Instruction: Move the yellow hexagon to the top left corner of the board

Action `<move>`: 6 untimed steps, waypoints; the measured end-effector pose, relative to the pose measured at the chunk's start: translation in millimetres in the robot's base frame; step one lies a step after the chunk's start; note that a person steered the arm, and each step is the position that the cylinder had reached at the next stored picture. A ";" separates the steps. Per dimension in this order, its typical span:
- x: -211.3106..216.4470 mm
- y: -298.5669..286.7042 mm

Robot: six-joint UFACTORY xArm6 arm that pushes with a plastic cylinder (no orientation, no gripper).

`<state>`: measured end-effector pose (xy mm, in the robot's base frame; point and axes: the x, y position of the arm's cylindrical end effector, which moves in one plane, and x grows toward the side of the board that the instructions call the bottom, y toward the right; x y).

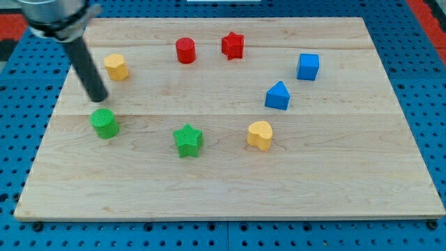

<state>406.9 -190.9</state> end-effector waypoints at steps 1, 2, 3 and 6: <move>-69.3 20.0; -117.2 8.2; -66.5 47.2; -145.3 -5.8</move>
